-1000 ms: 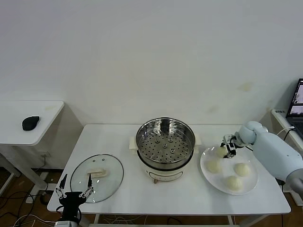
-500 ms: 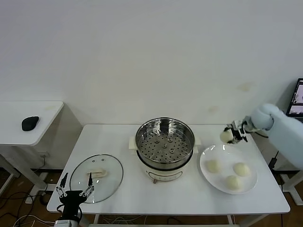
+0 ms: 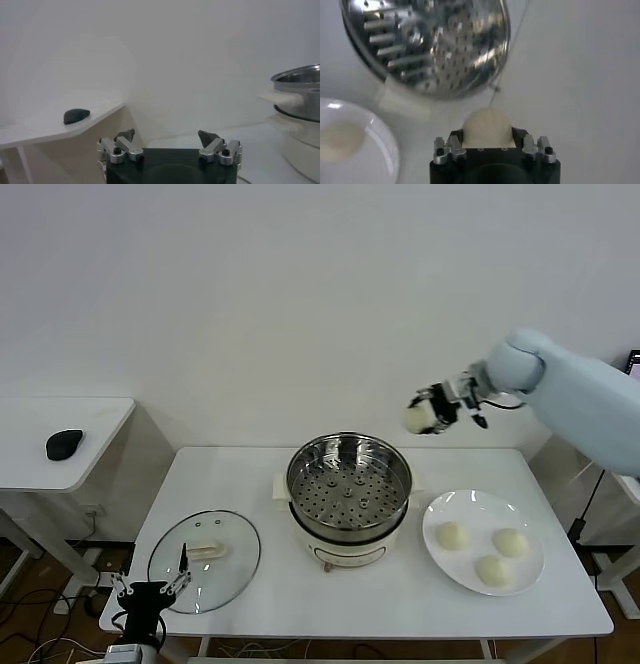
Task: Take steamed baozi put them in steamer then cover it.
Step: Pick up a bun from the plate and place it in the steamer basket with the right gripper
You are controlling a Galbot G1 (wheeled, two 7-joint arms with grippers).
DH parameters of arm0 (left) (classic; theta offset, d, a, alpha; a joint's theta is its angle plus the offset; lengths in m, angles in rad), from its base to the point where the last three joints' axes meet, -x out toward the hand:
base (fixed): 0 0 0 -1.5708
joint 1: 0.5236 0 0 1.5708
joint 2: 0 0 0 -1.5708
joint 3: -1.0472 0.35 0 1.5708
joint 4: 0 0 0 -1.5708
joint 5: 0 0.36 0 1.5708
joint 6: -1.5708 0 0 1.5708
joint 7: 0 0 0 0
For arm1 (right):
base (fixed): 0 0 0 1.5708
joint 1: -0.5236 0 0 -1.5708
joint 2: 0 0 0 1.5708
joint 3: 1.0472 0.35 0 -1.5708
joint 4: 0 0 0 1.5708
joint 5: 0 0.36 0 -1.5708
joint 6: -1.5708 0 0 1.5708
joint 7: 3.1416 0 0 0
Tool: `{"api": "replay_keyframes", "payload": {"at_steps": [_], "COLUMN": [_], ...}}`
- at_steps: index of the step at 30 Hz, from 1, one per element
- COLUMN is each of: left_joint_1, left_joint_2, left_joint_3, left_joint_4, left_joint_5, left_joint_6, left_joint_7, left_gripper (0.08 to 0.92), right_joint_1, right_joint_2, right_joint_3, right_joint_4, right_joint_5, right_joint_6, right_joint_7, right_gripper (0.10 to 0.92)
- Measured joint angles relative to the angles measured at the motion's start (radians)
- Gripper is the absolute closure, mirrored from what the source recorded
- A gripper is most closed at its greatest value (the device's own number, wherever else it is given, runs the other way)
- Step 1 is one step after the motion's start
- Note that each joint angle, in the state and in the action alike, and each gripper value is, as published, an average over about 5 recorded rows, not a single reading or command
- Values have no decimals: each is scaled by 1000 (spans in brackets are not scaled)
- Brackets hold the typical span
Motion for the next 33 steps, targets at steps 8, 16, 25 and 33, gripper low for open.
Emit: {"api": "replay_keyframes", "payload": {"at_steps": [8, 16, 25, 33], "left_joint_1": [6, 11, 14, 17], "left_joint_2": [-8, -16, -19, -21], "left_joint_3": [-12, -22, -25, -27], "left_joint_4": [-5, -8, -10, -13], "left_joint_5": [-2, -2, -1, -1], "left_joint_6": [0, -1, -4, -5], "left_joint_7": [0, -1, -3, -6], "left_gripper": [177, 177, 177, 177], "right_joint_1": [10, -30, -92, -110], "right_joint_2": [123, 195, 257, 277], "right_joint_3": [-106, -138, -115, -91], "right_joint_4": [-29, -82, -176, -215], "right_joint_5": [-67, -214, -379, -439], "right_joint_6": [118, 240, 351, 396], "right_joint_7": [21, 59, 116, 152], "right_gripper": [406, 406, 389, 227]}}
